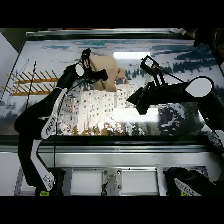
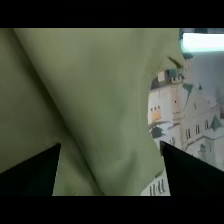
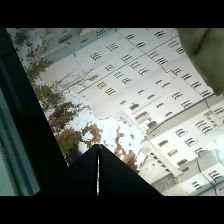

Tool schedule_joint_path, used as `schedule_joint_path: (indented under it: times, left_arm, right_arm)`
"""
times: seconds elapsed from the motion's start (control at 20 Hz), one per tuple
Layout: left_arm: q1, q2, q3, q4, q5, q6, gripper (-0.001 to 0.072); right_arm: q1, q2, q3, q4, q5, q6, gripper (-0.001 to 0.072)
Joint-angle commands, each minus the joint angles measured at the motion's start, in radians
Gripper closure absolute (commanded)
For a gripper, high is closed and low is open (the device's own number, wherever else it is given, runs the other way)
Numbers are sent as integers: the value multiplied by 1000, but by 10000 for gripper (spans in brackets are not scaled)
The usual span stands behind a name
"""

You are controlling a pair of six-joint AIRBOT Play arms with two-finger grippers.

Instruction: Fold the clothes and pants, and hang the long-sleeved shirts on hangers.

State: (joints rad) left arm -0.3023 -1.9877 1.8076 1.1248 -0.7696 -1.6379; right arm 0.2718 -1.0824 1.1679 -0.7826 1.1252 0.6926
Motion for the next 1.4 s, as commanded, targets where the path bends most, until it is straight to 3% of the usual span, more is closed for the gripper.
schedule_joint_path:
  times: [0.0,0.05,0.2,0.25,0.5,0.75,0.95,1.2,1.35]
  left_arm:
    - [-8,-143,153,-27,-31,-1,-13]
    - [-8,-160,182,-27,-43,-2,50]
    - [-8,-182,231,-27,-92,-1,669]
    - [-3,-179,231,-29,-109,-3,695]
    - [43,-21,228,7,-238,11,696]
    - [38,286,228,207,-406,64,696]
    - [-4,469,199,243,-552,71,696]
    - [-154,756,-132,243,-536,37,695]
    - [-258,901,-386,244,-528,-35,696]
  right_arm:
    - [1,0,0,0,1,0,690]
    - [1,0,0,0,0,0,690]
    - [1,0,0,0,1,0,690]
    - [1,0,0,0,0,0,690]
    - [1,0,0,0,0,0,689]
    - [1,0,0,1,0,0,689]
    - [1,0,0,108,7,0,690]
    - [-63,33,1,-6,26,-9,684]
    - [-184,56,1,-100,-3,170,686]
